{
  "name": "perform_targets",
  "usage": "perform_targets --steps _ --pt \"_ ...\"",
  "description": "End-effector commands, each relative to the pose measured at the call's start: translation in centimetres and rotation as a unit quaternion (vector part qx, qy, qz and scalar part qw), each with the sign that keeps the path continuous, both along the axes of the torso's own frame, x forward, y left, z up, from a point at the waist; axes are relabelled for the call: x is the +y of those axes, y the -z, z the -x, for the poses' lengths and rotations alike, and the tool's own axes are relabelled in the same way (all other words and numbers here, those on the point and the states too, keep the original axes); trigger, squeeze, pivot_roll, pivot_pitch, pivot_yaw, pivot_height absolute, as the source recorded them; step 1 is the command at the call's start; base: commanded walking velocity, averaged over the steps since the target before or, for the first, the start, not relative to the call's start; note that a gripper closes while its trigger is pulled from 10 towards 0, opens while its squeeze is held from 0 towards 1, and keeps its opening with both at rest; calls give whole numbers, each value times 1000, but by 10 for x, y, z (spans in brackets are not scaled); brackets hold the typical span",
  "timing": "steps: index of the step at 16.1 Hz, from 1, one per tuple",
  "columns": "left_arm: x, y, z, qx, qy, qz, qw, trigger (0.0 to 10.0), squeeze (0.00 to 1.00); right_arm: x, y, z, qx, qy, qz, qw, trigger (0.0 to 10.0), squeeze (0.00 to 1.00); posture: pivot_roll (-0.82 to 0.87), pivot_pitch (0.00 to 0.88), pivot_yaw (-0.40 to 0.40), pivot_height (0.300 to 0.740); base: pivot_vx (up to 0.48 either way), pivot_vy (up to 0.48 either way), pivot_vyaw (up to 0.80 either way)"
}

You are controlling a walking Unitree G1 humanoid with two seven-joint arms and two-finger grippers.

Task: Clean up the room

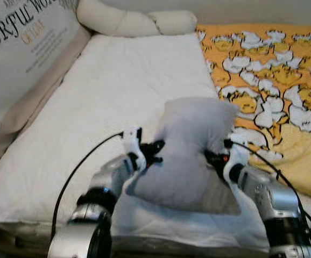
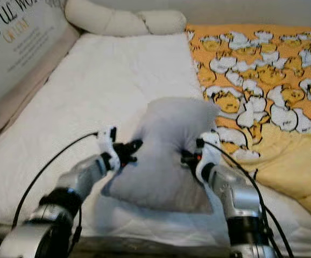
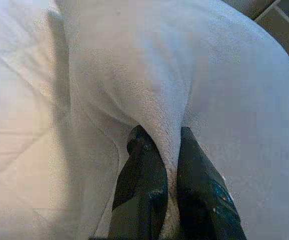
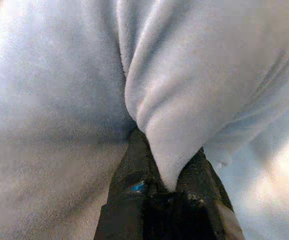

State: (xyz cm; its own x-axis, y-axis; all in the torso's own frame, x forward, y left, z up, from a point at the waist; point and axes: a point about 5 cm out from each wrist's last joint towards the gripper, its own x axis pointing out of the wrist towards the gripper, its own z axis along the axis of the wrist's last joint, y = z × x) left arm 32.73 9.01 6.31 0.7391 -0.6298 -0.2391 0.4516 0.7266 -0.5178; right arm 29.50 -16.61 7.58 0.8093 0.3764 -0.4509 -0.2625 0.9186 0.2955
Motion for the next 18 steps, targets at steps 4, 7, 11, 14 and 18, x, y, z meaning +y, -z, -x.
perform_targets --steps 4,7,11,14,18 --pt "13 -47 13 -136 -28 -71 988 0 0 26 -35 -5 -104 -2 -16 994 0 0 -82 0 48 740 0 0 0" --pt "25 -57 26 -169 -64 -128 975 0 0 24 -41 -1 -130 29 -43 990 0 0 -69 0 56 740 0 0 0" --pt "40 -76 22 -179 -131 -149 964 10000 0 20 -44 -2 -155 63 -33 985 0 0 -57 0 64 740 0 0 0" --pt "44 -72 20 -183 -115 -220 951 10000 0 26 -45 -2 -165 59 10 984 10000 0 -61 0 70 740 0 0 0" --pt "48 -70 22 -183 -105 -234 949 10000 0 26 -42 1 -164 64 21 984 10000 0 -63 0 71 740 0 68 0"
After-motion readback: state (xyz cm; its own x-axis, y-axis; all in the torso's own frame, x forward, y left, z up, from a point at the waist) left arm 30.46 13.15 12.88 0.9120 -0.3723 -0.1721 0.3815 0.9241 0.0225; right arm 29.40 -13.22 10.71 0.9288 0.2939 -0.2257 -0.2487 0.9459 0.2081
